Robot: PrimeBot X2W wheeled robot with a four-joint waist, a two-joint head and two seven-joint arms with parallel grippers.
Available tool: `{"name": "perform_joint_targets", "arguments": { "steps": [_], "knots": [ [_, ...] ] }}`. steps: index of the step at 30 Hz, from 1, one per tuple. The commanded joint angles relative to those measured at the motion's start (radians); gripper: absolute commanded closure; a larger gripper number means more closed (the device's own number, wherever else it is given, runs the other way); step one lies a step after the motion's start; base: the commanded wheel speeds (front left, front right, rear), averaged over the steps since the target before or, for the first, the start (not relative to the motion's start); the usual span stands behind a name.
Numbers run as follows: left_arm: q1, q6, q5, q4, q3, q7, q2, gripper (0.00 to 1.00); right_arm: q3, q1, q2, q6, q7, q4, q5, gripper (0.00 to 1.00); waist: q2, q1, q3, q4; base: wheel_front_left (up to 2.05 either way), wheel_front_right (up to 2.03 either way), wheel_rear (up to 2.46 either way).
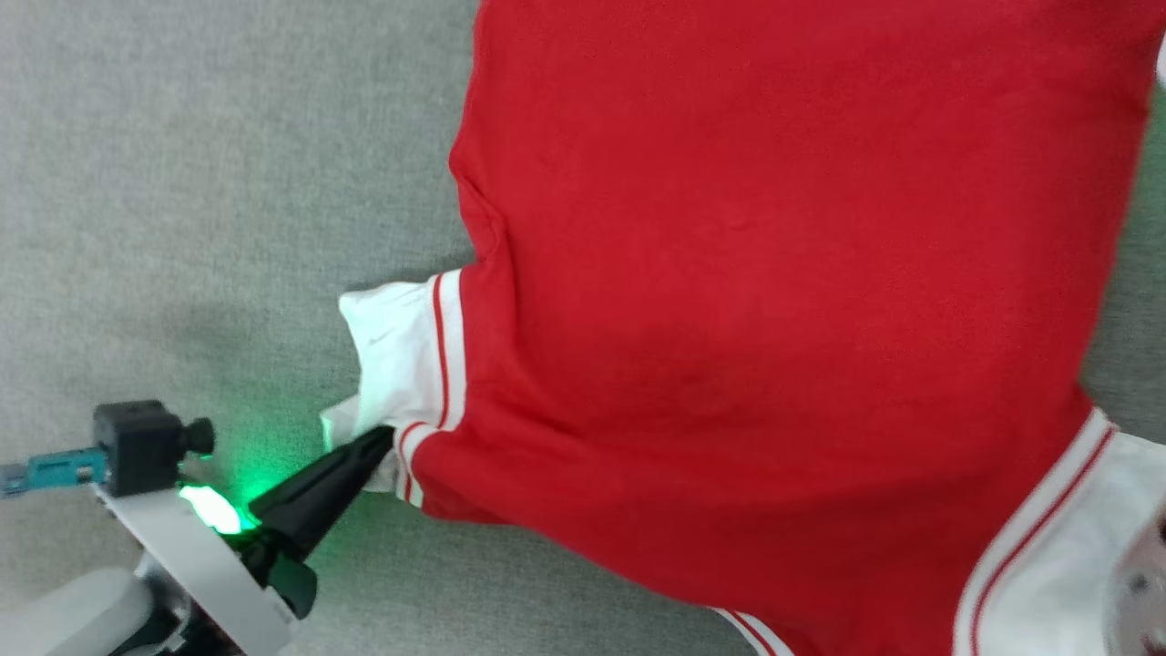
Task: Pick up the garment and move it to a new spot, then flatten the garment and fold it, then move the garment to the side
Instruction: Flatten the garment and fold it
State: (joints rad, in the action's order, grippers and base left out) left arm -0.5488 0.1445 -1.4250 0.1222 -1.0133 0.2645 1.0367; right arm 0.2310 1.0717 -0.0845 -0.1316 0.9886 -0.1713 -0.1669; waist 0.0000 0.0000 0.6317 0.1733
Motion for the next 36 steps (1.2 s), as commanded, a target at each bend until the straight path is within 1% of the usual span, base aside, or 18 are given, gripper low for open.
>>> {"name": "perform_joint_targets", "arguments": {
  "steps": [1,4,8,9,12,13,18,21,25,28,30,32,34,35,36],
  "knots": [
    [0.03,-0.023,-0.007,-0.033,0.013,-0.001,0.016,1.0,-0.023,-0.049,-0.036,0.002,0.011,0.022,0.042,1.0,0.0,0.0,-0.086,-0.049,0.0,0.0,0.0],
    [0.075,-0.017,-0.01,-0.033,0.048,-0.001,0.015,1.0,-0.074,-0.153,-0.116,0.002,0.058,0.106,0.152,1.0,0.0,0.0,-0.141,-0.08,0.0,0.0,0.0],
    [0.133,-0.015,-0.011,-0.03,0.083,-0.001,0.019,1.0,-0.093,-0.338,-0.219,0.002,0.146,0.262,0.297,1.0,0.0,0.0,-0.197,-0.119,0.0,0.0,0.0],
    [0.146,-0.015,-0.01,-0.031,0.093,-0.001,0.019,1.0,-0.091,-0.389,-0.239,0.002,0.168,0.303,0.335,1.0,0.0,0.0,-0.209,-0.128,0.0,0.0,0.0],
    [0.184,-0.015,-0.009,-0.039,0.115,-0.001,0.018,1.0,-0.066,-0.547,-0.269,0.002,0.217,0.425,0.429,1.0,0.0,0.0,-0.243,-0.153,0.0,0.0,0.0],
    [0.195,-0.015,-0.006,-0.044,0.123,-0.001,0.015,1.0,-0.059,-0.604,-0.274,0.002,0.227,0.466,0.458,1.0,0.0,0.0,-0.253,-0.16,0.0,0.0,0.0],
    [0.233,-0.015,0.001,-0.068,0.143,-0.001,-0.004,1.0,-0.042,-0.899,-0.233,0.002,0.26,0.625,0.559,1.0,0.0,0.0,-0.301,-0.186,0.0,0.0,0.0],
    [0.247,-0.015,0.003,-0.084,0.156,-0.001,-0.015,1.0,-0.069,-1.057,-0.213,0.002,0.25,0.686,0.586,1.0,0.0,0.0,-0.32,-0.198,0.0,0.0,0.0],
    [0.258,-0.015,0.011,-0.1,0.166,-0.001,-0.031,1.0,-0.125,-1.22,-0.182,0.002,0.21,0.727,0.611,1.0,0.0,0.0,-0.337,-0.205,0.0,0.0,0.0],
    [0.267,-0.015,0.02,-0.112,0.172,-0.001,-0.043,1.0,-0.195,-1.302,-0.174,0.002,0.174,0.734,0.615,1.0,0.0,0.0,-0.341,-0.209,0.0,0.0,0.0],
    [0.272,-0.015,0.025,-0.121,0.177,-0.001,-0.048,1.0,-0.245,-1.33,-0.184,0.002,0.153,0.721,0.613,1.0,0.0,0.0,-0.342,-0.215,0.0,0.0,0.0],
    [0.278,-0.015,0.028,-0.126,0.178,-0.001,-0.05,1.0,-0.289,-1.328,-0.196,0.002,0.131,0.7,0.605,1.0,0.0,0.0,-0.344,-0.221,0.0,0.0,0.0],
    [0.281,-0.015,0.031,-0.131,0.174,-0.001,-0.052,1.0,-0.31,-1.294,-0.208,0.002,0.093,0.684,0.591,1.0,0.0,0.0,-0.347,-0.224,0.0,0.0,0.0],
    [0.282,-0.015,0.033,-0.133,0.173,-0.001,-0.053,1.0,-0.317,-1.276,-0.214,0.002,0.069,0.681,0.583,0.8,0.0,0.0,-0.348,-0.225,0.0,0.0,0.0],
    [0.282,-0.015,0.034,-0.134,0.172,-0.001,-0.054,1.0,-0.323,-1.265,-0.22,0.002,0.047,0.68,0.576,0.54,0.0,0.0,-0.349,-0.225,0.0,0.0,0.0]
  ]
}}
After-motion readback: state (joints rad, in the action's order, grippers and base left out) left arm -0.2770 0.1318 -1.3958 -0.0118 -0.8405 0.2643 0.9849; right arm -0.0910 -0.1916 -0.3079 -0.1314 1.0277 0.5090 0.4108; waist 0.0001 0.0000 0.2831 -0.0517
